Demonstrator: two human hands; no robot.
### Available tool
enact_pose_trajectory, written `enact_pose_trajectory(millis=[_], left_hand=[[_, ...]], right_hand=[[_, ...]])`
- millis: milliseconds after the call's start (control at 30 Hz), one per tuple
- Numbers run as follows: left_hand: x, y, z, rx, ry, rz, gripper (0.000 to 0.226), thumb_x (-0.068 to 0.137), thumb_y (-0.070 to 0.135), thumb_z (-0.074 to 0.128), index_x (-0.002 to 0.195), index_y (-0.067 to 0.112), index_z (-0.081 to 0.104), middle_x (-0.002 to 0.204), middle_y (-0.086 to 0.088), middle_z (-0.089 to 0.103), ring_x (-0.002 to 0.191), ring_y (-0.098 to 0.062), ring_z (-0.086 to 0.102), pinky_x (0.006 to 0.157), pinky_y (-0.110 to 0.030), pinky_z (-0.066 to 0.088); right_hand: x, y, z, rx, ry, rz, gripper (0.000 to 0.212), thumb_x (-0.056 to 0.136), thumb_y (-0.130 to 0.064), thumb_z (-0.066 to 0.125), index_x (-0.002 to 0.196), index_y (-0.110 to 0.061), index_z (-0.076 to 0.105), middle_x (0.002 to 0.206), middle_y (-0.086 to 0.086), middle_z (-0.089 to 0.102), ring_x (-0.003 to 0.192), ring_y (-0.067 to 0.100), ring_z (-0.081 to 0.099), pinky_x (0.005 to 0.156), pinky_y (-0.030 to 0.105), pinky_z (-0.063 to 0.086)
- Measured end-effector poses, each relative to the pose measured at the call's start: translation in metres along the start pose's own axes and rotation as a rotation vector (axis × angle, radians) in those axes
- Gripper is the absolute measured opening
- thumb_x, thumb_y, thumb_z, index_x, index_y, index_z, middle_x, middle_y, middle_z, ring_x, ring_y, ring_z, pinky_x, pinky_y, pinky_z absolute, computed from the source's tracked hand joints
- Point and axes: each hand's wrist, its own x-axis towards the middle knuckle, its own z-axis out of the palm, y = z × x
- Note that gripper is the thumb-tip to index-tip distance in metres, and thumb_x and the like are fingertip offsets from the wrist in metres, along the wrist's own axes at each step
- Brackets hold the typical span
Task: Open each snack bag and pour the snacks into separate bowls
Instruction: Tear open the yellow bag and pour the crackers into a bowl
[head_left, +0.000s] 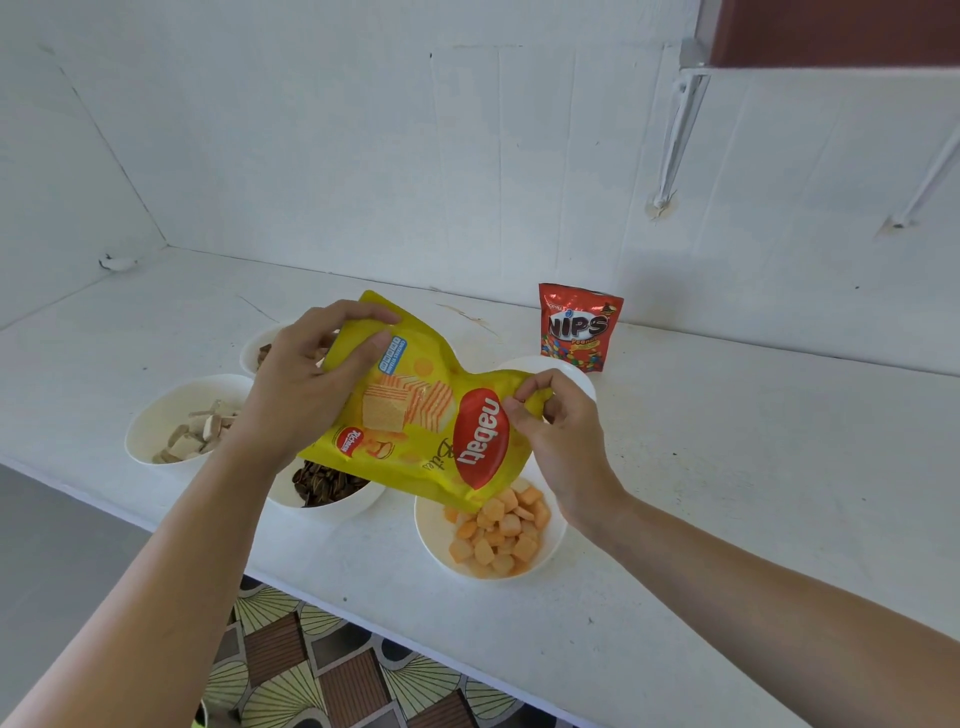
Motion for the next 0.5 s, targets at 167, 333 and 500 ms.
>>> enact_pose_trajectory(millis=[167,333,500], left_hand=[[0.002,0.016,-0.004,-0.018,-0.085,0.022,0.032,0.082,0.025,0.083,0.111,0.034,0.075,0.105,0.006,0.074,0.093,-0.013,0.073,0.075,-0.036,0.064],[0.007,0.018,-0.001,0.100,-0.139,0.050,0.032,0.082,0.031,0.082,0.109,0.046,0.073,0.113,0.012,0.071,0.100,-0.008,0.070,0.077,-0.029,0.062],[0.007,0.019,-0.002,0.103,-0.112,0.071,0.032,0.084,0.031,0.081,0.111,0.045,0.072,0.115,0.013,0.069,0.104,-0.014,0.068,0.083,-0.046,0.062]], right_hand=[[-0.003,0.007,0.001,0.081,-0.005,0.110,0.011,0.094,-0.017,0.068,0.089,-0.015,0.058,0.093,0.002,0.074,0.091,0.014,0.072,0.080,0.032,0.061],[-0.008,0.014,0.003,0.084,0.002,0.199,0.014,0.094,-0.019,0.068,0.086,-0.017,0.056,0.096,0.007,0.074,0.097,0.018,0.071,0.088,0.038,0.059],[-0.006,0.008,0.002,0.111,-0.012,0.178,0.015,0.095,-0.019,0.067,0.085,-0.018,0.055,0.095,0.006,0.074,0.097,0.018,0.070,0.086,0.034,0.059]])
